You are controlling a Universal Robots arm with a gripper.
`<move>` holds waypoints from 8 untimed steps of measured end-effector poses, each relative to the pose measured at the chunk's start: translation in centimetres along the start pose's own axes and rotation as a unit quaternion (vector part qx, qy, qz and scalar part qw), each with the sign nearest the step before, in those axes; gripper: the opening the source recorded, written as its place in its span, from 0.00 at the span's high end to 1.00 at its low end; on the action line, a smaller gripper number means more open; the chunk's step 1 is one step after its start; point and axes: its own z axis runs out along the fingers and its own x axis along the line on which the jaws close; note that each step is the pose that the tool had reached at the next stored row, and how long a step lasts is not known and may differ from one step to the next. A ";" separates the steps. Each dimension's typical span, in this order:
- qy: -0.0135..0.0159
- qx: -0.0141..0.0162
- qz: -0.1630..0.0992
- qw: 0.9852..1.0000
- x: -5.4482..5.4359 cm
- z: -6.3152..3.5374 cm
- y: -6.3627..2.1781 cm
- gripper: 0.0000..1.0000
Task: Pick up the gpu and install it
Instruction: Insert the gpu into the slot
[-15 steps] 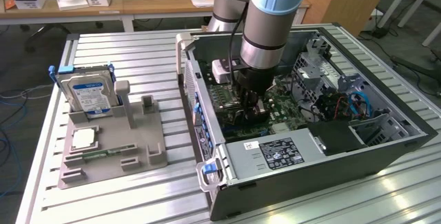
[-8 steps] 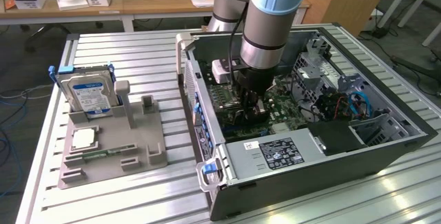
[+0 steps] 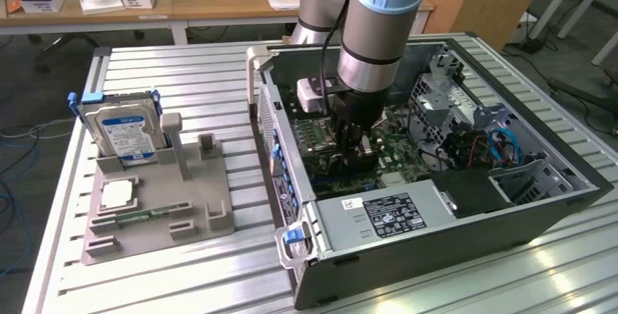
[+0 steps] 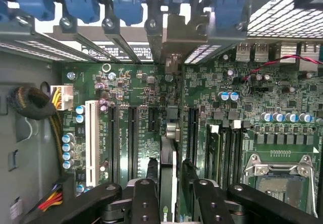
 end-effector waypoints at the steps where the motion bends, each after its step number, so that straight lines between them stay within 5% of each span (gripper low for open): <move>1: 0.000 0.000 0.000 1.000 0.0 -0.17 0.00 0.67; 8: 0.000 0.001 0.000 1.000 0.0 -1.47 -0.02 0.67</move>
